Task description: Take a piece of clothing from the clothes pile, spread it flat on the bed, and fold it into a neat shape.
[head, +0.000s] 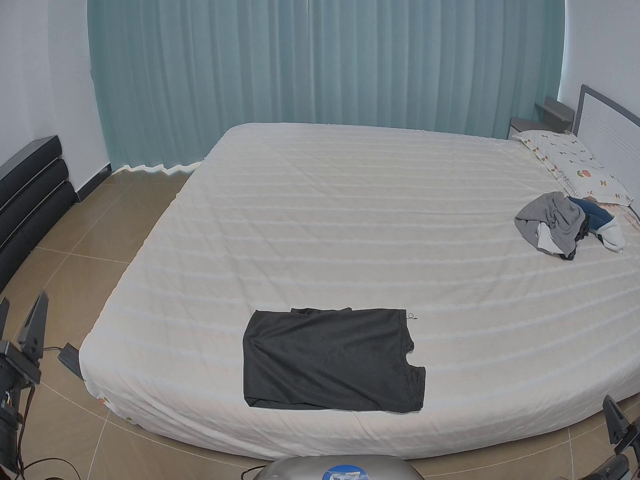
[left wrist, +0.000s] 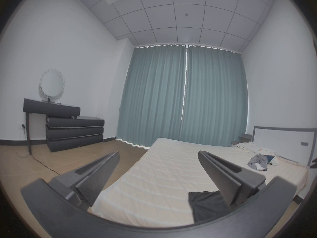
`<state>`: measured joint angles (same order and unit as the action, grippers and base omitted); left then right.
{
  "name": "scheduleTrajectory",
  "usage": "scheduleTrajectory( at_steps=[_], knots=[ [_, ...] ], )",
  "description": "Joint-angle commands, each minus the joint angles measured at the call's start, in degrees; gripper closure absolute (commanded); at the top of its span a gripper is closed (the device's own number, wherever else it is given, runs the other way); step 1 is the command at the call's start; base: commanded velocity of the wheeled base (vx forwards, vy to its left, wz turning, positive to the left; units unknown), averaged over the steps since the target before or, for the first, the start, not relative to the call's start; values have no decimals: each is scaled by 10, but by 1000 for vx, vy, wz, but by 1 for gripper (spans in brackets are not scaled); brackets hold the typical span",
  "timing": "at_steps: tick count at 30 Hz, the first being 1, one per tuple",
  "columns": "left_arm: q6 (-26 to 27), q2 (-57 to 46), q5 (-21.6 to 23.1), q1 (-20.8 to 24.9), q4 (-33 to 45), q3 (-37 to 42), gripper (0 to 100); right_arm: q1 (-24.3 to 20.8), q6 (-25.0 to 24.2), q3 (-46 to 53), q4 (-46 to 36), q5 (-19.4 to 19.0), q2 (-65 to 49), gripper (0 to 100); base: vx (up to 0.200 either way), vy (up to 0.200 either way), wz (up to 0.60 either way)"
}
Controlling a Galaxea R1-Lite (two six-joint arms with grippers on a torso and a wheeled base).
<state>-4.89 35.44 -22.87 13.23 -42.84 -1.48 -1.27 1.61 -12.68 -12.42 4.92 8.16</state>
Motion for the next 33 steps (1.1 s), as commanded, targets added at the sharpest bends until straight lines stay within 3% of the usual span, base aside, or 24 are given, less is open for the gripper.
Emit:
scheduleTrajectory(
  at_steps=[1, 4, 8, 12, 18, 21, 24, 29, 33],
  knots=[
    [53, -292, -24, -39, 198, 10, 0, 14, -4, 61, 116, -6, -82, 0, 0, 0, 0],
    [55, -301, -25, -56, 220, 9, 0, 14, 38, 127, 224, -22, -82, 0, 0, 0, 0],
    [52, -302, -27, -75, 222, 10, 0, 14, 40, 127, 196, -28, -82, 0, 0, 0, 0],
    [64, -337, -9, -140, 261, 13, 0, 14, 29, 127, 166, -34, -82, 0, 0, 0, 0],
    [62, -354, -1, -133, 304, 14, 0, 14, 19, 127, 156, -84, -82, 0, 0, 0, 0],
    [68, -354, 17, -133, 308, 14, 0, 16, 11, 118, 90, -76, -82, 0, 0, 0, 0],
    [71, -354, 65, -133, 317, 15, 0, 16, 9, 121, 108, -76, -82, 0, 0, 0, 0],
    [69, -354, 78, -133, 392, 15, 0, 16, 7, 122, 111, -75, -82, 0, 0, 0, 0],
    [70, -354, 73, -133, 396, 14, 0, 16, 8, 122, 110, -74, -82, 0, 0, 0, 0]
  ],
)
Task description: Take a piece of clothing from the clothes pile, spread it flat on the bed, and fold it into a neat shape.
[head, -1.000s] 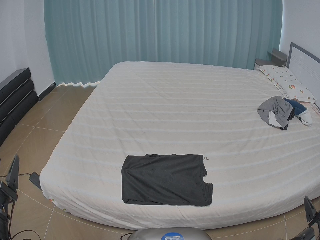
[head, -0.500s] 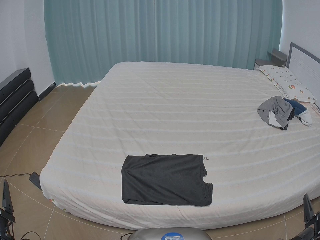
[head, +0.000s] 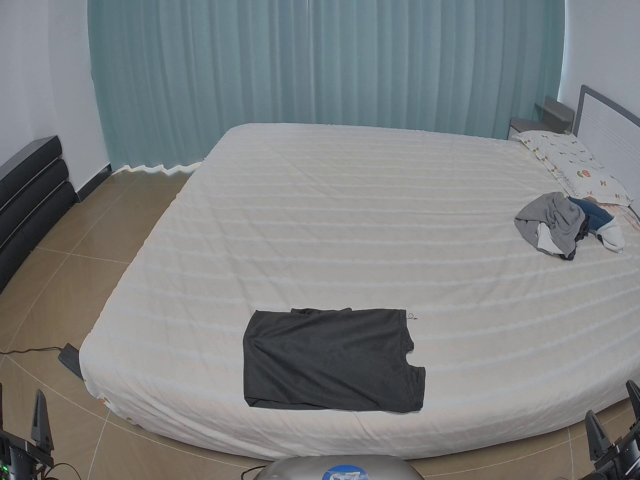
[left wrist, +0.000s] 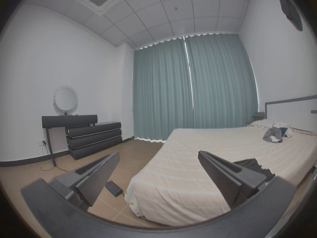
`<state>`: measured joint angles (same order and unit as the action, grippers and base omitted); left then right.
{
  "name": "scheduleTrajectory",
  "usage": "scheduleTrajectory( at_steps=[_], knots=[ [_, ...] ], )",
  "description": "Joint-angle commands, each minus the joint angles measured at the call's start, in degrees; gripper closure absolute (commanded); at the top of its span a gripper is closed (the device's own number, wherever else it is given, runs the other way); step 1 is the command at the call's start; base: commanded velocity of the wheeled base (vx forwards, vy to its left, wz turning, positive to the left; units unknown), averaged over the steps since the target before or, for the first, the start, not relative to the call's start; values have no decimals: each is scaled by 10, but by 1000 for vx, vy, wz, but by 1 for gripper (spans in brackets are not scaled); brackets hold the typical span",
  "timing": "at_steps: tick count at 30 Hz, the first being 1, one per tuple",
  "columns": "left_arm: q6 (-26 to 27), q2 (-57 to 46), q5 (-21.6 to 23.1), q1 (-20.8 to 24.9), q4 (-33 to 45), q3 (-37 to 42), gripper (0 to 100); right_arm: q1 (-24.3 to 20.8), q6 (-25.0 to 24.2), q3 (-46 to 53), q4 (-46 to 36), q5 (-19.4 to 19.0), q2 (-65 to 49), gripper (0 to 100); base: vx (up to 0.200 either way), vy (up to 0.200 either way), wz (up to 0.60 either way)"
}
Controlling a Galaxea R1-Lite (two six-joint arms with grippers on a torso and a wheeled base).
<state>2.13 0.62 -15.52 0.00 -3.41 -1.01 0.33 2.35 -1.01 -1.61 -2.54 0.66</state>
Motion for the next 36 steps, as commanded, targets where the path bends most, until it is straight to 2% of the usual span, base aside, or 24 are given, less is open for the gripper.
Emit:
scheduleTrajectory(
  at_steps=[1, 4, 7, 11, 21, 24, 26, 36],
  knots=[
    [-3, -6, -6, -1, 2, 9, 0, -2, 0, 5, 2, 2, -6, 0, 0, 0, 0],
    [-5, -6, -19, -1, 2, 9, 0, 0, -1, 5, 3, 2, -7, 0, 0, 0, 0],
    [-4, -6, -13, -1, 2, 9, 0, -2, -1, 5, 3, 2, -7, 0, 0, 0, 0],
    [-3, -6, 27, -1, 2, 9, 0, 0, -2, 5, 3, 2, -7, 0, 0, 0, 0],
    [-1, -6, 79, -1, 6, 8, 0, -2, -2, 5, 4, 2, -7, 0, 0, 0, 0],
    [-10, -6, 132, -1, 9, 8, 0, -2, -2, 5, 3, 2, -7, 0, 0, 0, 0],
    [-12, -5, 170, 0, 47, 7, 0, -2, -2, 5, 4, 2, -7, 0, 0, 0, 0],
    [-7, -6, 174, 0, 43, 8, 0, -2, -3, 6, 4, 2, -7, 0, 0, 0, 0]
  ],
)
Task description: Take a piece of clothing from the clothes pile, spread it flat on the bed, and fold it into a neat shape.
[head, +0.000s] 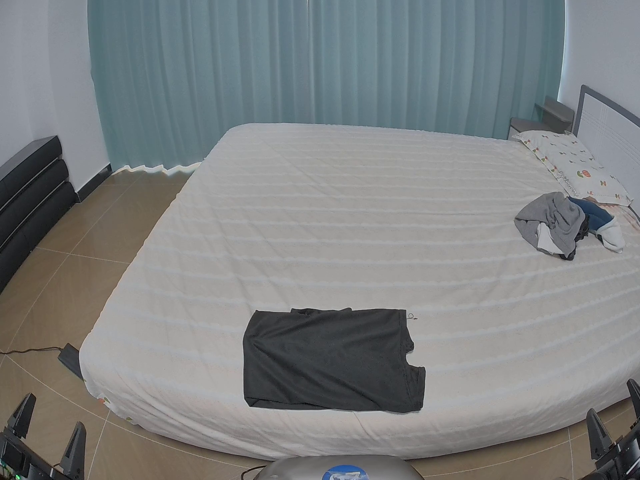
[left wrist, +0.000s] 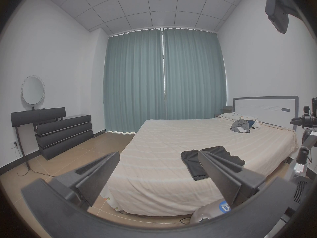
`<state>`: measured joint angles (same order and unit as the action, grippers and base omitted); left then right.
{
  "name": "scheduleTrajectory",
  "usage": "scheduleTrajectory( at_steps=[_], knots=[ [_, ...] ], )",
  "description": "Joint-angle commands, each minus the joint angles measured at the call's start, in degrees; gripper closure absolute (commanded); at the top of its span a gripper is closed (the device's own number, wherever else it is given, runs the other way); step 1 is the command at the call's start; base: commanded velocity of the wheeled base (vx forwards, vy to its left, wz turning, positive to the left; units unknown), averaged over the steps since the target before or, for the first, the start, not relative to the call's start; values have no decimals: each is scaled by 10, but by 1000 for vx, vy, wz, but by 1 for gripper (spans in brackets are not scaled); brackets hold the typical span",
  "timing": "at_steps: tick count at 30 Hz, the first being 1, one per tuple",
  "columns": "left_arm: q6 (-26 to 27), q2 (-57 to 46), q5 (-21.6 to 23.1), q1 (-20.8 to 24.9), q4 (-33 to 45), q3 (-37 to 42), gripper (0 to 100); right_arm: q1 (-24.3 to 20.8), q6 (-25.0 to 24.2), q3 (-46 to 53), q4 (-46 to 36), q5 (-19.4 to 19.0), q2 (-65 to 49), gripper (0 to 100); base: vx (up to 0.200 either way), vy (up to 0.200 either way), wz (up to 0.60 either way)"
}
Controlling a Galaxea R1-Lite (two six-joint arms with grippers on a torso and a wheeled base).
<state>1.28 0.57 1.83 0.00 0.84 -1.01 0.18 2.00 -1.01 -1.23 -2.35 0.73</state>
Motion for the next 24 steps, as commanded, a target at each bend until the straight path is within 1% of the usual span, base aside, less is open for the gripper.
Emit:
scheduleTrajectory(
  at_steps=[1, 5, 9, 12, 24],
  knots=[
    [1, -6, -2, -1, 0, 8, 0, 0, 0, 6, 0, 0, -7, 0, 0, 0, 0],
    [-1, -6, -14, 0, -1, 8, 0, 0, 0, 6, 0, 0, -7, 0, 0, 0, 0],
    [-6, -6, -16, 0, -2, 8, 0, 0, 0, 6, 0, 0, -7, 0, 0, 0, 0],
    [-19, -6, -16, 0, -4, 8, 0, 0, 0, 6, 0, 0, -7, 0, 0, 0, 0],
    [-15, -6, -15, 0, -3, 8, 0, 0, 0, 6, 0, 0, -7, 0, 0, 0, 0]
  ],
)
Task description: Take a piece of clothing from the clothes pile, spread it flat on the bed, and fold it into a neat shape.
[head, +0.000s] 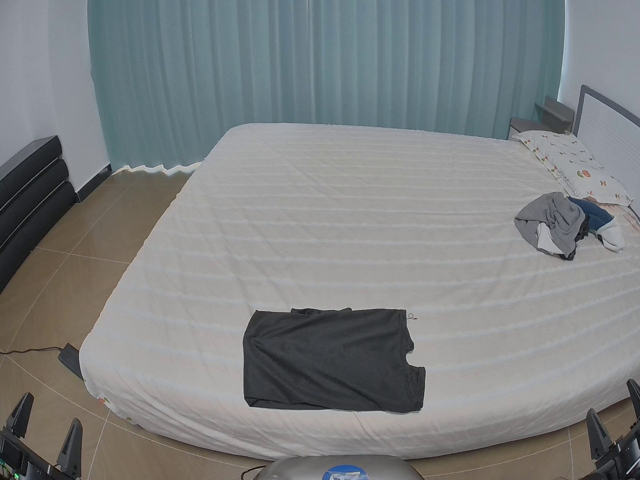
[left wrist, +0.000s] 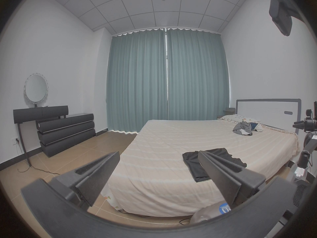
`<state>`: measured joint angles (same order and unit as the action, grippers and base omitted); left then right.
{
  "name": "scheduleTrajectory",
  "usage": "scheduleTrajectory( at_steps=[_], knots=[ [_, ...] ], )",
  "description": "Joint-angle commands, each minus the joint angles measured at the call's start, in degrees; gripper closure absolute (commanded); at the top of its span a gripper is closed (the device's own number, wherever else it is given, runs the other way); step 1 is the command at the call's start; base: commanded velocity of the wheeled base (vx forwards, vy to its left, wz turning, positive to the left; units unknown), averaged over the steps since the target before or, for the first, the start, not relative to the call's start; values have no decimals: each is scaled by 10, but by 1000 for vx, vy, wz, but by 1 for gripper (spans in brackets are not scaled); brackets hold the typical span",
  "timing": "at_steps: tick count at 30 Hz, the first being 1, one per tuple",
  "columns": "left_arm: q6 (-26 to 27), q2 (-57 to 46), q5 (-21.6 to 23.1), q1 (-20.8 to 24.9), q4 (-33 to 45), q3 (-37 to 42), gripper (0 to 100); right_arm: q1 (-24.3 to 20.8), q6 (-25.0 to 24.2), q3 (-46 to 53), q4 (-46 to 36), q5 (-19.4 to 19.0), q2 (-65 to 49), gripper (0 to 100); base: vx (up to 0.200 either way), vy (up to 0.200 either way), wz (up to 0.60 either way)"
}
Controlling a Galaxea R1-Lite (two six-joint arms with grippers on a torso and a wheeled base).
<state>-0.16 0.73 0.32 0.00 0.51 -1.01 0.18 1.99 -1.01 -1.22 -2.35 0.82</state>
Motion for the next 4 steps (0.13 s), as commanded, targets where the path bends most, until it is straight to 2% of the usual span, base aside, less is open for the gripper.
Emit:
scheduleTrajectory(
  at_steps=[1, 4],
  knots=[
    [0, -7, 0, 0, 0, 8, 0, 0, 0, 6, 0, 1, -8, 0, 0, 0, 0],
    [0, -7, -1, 0, 0, 8, 0, 0, 0, 6, 0, 1, -8, 0, 0, 0, 0]
  ],
)
